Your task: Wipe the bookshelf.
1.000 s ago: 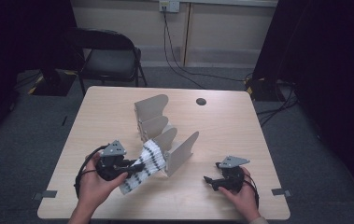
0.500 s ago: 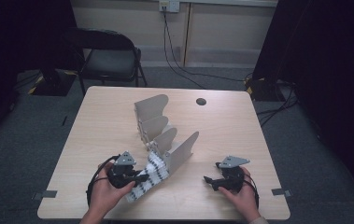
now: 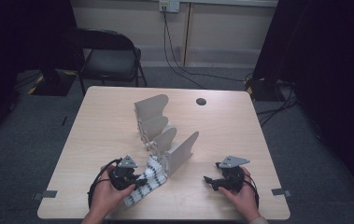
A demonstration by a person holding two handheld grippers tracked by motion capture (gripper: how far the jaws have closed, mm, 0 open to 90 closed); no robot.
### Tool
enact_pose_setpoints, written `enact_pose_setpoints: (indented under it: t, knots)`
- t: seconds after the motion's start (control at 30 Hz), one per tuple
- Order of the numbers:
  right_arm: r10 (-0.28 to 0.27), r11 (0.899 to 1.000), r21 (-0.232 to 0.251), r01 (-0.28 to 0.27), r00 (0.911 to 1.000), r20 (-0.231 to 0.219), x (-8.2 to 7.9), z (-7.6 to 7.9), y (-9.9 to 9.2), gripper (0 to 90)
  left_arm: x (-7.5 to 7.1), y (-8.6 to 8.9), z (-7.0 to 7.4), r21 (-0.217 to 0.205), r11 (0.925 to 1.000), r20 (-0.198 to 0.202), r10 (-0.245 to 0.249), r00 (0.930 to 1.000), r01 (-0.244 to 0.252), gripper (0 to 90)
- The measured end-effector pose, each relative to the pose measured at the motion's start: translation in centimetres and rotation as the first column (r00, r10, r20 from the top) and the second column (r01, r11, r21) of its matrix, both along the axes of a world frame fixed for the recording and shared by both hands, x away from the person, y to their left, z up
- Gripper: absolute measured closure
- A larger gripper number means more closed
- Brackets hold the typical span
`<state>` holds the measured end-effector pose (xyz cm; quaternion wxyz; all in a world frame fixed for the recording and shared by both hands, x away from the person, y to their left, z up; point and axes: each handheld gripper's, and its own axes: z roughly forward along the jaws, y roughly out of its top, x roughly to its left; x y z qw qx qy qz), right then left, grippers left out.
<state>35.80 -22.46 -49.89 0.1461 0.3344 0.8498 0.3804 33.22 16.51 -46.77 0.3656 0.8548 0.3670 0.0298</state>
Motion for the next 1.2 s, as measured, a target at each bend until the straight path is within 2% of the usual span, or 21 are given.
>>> enact_pose_setpoints:
  t: [0.07,0.17,0.4,0.53,0.63,0.73,0.87,0.93,1.03,1.2]
  knots:
    - [0.0,1.0,0.0,0.0,1.0,0.0,0.0,0.0,0.0,22.3,-0.1,0.3,0.7,-0.008,1.0,0.004,-0.002,1.0,0.002,77.8]
    - [0.0,1.0,0.0,0.0,1.0,0.0,0.0,0.0,0.0,22.3,-0.5,0.7,2.1,-0.043,0.999,0.026,0.01,0.9996,-0.009,77.8]
    - [0.0,1.0,0.0,0.0,1.0,0.0,0.0,0.0,0.0,22.3,-1.3,1.5,6.6,-0.115,0.9933,0.079,0.014,0.9968,-0.005,77.9]
    - [0.0,1.0,0.0,0.0,1.0,0.0,0.0,0.0,0.0,22.3,-2.0,1.2,9.9,-0.14,0.99,0.126,0.008,0.992,0.009,77.9]
    - [0.0,1.0,0.0,0.0,1.0,0.0,0.0,0.0,0.0,22.3,-2.3,0.6,11.3,-0.179,0.9834,0.15,-0.002,0.9887,0.029,77.8]
    - [0.0,1.0,0.0,0.0,1.0,0.0,0.0,0.0,0.0,22.3,-2.2,-0.5,11.1,-0.184,0.9817,0.143,-0.023,0.9895,0.049,77.8]
    - [0.0,1.0,0.0,0.0,1.0,0.0,0.0,0.0,0.0,22.3,-1.8,-2.1,9.0,-0.12,0.9913,0.121,-0.039,0.9918,0.054,77.7]
    - [0.0,1.0,0.0,0.0,1.0,0.0,0.0,0.0,0.0,22.3,-1.6,-2.4,8.1,-0.11,0.9927,0.11,-0.038,0.9932,0.05,77.8]
    - [0.0,1.0,0.0,0.0,1.0,0.0,0.0,0.0,0.0,22.3,-1.5,-2.5,7.0,-0.062,0.9971,0.095,-0.038,0.9947,0.044,77.8]
    - [0.0,1.0,0.0,0.0,1.0,0.0,0.0,0.0,0.0,22.3,-1.1,-2.7,5.5,-0.079,0.9959,0.083,-0.036,0.9959,0.043,77.8]
